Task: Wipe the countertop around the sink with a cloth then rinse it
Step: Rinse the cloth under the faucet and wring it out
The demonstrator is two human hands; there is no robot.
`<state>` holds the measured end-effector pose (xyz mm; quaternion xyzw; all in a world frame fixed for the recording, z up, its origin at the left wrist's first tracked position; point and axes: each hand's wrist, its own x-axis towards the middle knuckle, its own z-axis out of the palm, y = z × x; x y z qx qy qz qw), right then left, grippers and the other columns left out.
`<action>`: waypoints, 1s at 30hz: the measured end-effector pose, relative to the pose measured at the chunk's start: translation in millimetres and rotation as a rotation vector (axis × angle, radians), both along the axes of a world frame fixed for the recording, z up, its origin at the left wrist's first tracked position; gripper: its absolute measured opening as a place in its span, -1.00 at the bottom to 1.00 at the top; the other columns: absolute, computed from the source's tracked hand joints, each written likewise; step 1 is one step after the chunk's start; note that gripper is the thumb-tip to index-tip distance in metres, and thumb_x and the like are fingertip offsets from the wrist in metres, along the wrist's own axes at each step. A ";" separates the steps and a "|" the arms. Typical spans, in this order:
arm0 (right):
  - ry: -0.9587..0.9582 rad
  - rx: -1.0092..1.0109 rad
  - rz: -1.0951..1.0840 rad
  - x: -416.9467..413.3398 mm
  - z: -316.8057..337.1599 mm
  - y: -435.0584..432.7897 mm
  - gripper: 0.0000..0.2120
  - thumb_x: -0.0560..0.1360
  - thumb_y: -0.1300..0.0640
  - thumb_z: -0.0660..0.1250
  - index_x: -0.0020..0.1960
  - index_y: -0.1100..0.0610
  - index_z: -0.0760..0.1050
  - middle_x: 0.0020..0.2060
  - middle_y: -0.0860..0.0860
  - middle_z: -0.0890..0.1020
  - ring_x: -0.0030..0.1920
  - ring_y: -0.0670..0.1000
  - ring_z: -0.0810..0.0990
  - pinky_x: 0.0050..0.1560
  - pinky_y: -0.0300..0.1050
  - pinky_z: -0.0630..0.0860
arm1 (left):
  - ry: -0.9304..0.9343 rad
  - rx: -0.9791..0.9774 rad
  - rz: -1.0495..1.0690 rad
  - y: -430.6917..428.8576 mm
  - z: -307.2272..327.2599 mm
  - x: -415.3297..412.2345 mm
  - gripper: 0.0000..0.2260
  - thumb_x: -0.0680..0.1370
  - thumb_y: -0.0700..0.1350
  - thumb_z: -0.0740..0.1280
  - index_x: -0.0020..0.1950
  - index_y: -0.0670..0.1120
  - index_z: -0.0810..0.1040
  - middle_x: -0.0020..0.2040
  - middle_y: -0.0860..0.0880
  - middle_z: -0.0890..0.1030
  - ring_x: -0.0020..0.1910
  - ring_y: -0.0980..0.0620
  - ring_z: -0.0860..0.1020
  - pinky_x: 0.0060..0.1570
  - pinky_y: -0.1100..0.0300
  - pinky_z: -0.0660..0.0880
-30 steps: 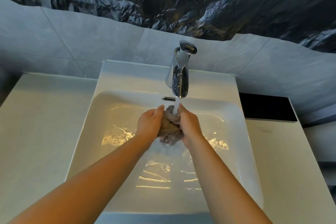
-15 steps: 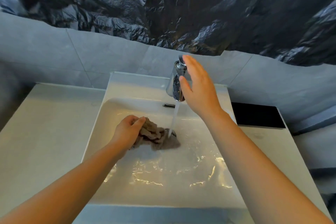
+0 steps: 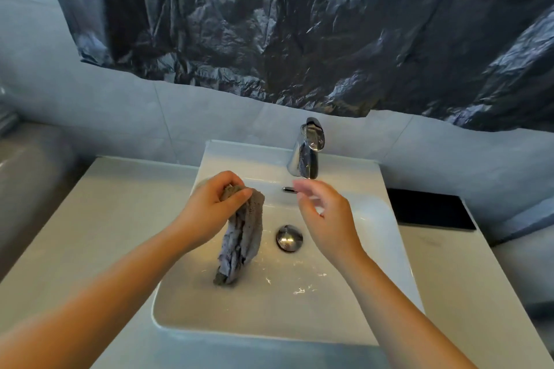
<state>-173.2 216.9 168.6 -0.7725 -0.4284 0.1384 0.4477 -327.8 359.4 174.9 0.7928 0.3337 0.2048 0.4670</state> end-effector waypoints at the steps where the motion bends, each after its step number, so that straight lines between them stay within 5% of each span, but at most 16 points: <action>1: 0.145 -0.055 0.071 -4.5 -4.3 -1.8 -0.75 0.58 0.07 0.24 0.24 -0.01 0.53 0.16 -0.16 0.58 0.16 -0.23 0.51 0.24 -0.10 0.49 | -0.017 -0.008 -0.026 0.8 5.5 -2.1 -0.90 0.55 -0.03 0.31 -0.16 0.02 0.51 -0.26 0.03 0.55 -0.26 0.07 0.51 -0.23 0.20 0.45; 6: 0.448 -0.132 0.282 -8.5 -7.7 9.0 -0.60 0.54 0.13 0.31 0.33 -0.14 0.41 0.28 -0.17 0.51 0.31 -0.17 0.42 0.33 -0.07 0.39 | -0.107 -0.148 -0.184 7.5 35.8 -5.9 -0.86 0.47 -0.05 0.37 -0.21 -0.09 0.50 -0.34 0.10 0.49 -0.33 0.16 0.45 -0.30 0.31 0.37; 8: 0.428 -0.164 0.347 -6.7 -6.9 12.3 -0.58 0.48 0.12 0.36 0.30 -0.13 0.46 0.18 -0.13 0.58 0.19 -0.15 0.52 0.22 -0.07 0.45 | -0.085 -0.167 -0.247 10.2 45.7 -7.8 -0.84 0.41 -0.02 0.34 -0.21 -0.11 0.50 -0.30 0.00 0.51 -0.30 0.10 0.48 -0.31 0.31 0.40; 12: 0.298 -0.295 0.379 -4.2 5.5 10.0 -0.91 0.41 -0.01 0.44 -0.22 -0.01 0.61 -0.32 -0.04 0.54 -0.29 -0.07 0.48 -0.26 -0.11 0.45 | -0.095 -0.231 -0.295 15.9 58.1 -11.4 -0.92 0.37 -0.09 0.38 -0.30 -0.06 0.53 -0.32 -0.06 0.55 -0.33 0.06 0.50 -0.33 0.26 0.44; 15: 0.180 -0.301 0.369 3.9 13.6 1.7 -0.72 0.42 0.03 0.45 -0.40 0.05 0.46 -0.45 -0.12 0.39 -0.40 -0.12 0.36 -0.36 -0.24 0.34 | -0.011 -0.141 -0.295 25.2 62.3 -12.8 -0.88 0.37 -0.08 0.43 -0.30 -0.08 0.55 -0.33 -0.08 0.53 -0.33 0.06 0.47 -0.28 0.22 0.41; 22: 0.101 -0.415 0.406 9.5 6.3 -19.8 -0.74 0.45 0.14 0.34 -0.34 0.08 0.30 -0.39 -0.02 0.34 -0.35 -0.06 0.30 -0.29 -0.12 0.26 | 0.400 0.225 -0.483 19.7 49.6 -7.0 -0.90 0.55 -0.02 0.31 -0.13 -0.01 0.47 -0.27 -0.01 0.52 -0.30 0.09 0.43 -0.25 0.30 0.40; 26: 0.144 -0.388 0.327 18.1 10.2 -32.1 -0.75 0.36 -0.03 0.49 -0.33 0.06 0.48 -0.40 -0.02 0.54 -0.37 -0.08 0.46 -0.32 -0.20 0.44 | 0.242 0.019 -0.413 25.4 53.3 -3.5 -0.93 0.46 -0.09 0.45 -0.15 -0.05 0.58 -0.21 -0.08 0.64 -0.25 0.05 0.56 -0.16 0.25 0.50; 30: -0.106 -0.413 0.216 34.4 14.8 -45.5 -0.79 0.39 0.06 0.46 -0.14 -0.15 0.43 -0.25 -0.16 0.60 -0.28 -0.10 0.53 -0.23 -0.16 0.50 | 0.170 -0.126 -0.362 29.1 52.9 -3.1 -0.90 0.37 -0.25 0.51 -0.16 -0.13 0.64 -0.25 -0.03 0.68 -0.25 0.10 0.60 -0.18 0.32 0.49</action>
